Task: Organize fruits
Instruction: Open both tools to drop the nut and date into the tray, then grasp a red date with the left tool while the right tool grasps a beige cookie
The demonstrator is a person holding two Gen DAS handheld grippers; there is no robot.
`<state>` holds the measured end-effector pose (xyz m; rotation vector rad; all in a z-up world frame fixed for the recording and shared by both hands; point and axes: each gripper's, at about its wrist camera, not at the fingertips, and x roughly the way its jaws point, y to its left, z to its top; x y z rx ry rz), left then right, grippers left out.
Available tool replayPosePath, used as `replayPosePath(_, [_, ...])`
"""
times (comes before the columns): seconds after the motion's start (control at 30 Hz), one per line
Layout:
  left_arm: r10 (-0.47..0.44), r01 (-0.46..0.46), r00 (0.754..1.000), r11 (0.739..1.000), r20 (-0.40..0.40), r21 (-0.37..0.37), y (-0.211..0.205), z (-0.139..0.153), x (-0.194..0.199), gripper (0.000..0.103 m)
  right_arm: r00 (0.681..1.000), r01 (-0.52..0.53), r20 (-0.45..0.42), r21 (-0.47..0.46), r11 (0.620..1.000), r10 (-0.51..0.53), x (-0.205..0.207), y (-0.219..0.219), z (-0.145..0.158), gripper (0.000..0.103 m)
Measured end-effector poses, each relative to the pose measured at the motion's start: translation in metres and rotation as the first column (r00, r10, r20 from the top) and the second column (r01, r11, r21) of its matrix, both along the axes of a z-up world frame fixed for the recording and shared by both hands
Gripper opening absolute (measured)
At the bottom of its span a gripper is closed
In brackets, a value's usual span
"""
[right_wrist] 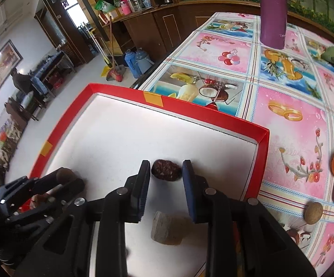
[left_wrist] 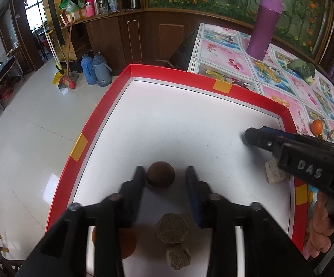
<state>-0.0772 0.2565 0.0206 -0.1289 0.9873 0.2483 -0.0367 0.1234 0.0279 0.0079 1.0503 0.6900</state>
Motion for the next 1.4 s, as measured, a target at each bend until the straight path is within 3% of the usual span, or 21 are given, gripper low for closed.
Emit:
replayPosePath(0.03, [0.006,-0.006,1.000,1.000,0.001,0.013,-0.001,0.000,-0.002,0.055,1.000,0.001,-0.005,0.034,0.999,-0.001,0.001,-0.005,0.002,0.032])
replayPosePath(0.3, [0.022,-0.024,0.999,0.998,0.034,0.051,-0.011,0.014,-0.008,0.055,0.995,0.054,0.066,0.202,0.978,-0.068,0.004,-0.057,0.028,0.040])
replayPosePath(0.67, [-0.078,0.074,0.995,0.995,0.055,0.069,-0.068,0.029,-0.002,0.056,0.962,0.245,0.065,0.211,0.946,-0.264,0.021,-0.177,0.032,0.040])
replayPosePath(0.93, [-0.248,0.243,0.965,0.968,0.088,0.065,-0.137,0.044,0.009,0.056,0.896,0.428,0.009,0.248,0.869,-0.444,0.044,-0.286,0.029,0.040])
replayPosePath(1.17, [-0.386,0.381,0.917,0.922,0.102,0.069,-0.202,0.038,0.030,0.056,0.881,0.474,-0.123,0.226,0.851,-0.458,0.063,-0.314,0.008,0.040])
replayPosePath(1.4, [-0.402,0.402,0.911,0.915,0.092,0.021,-0.224,0.026,0.044,0.056,0.872,0.488,-0.122,0.137,0.862,-0.474,0.073,-0.307,-0.005,0.040])
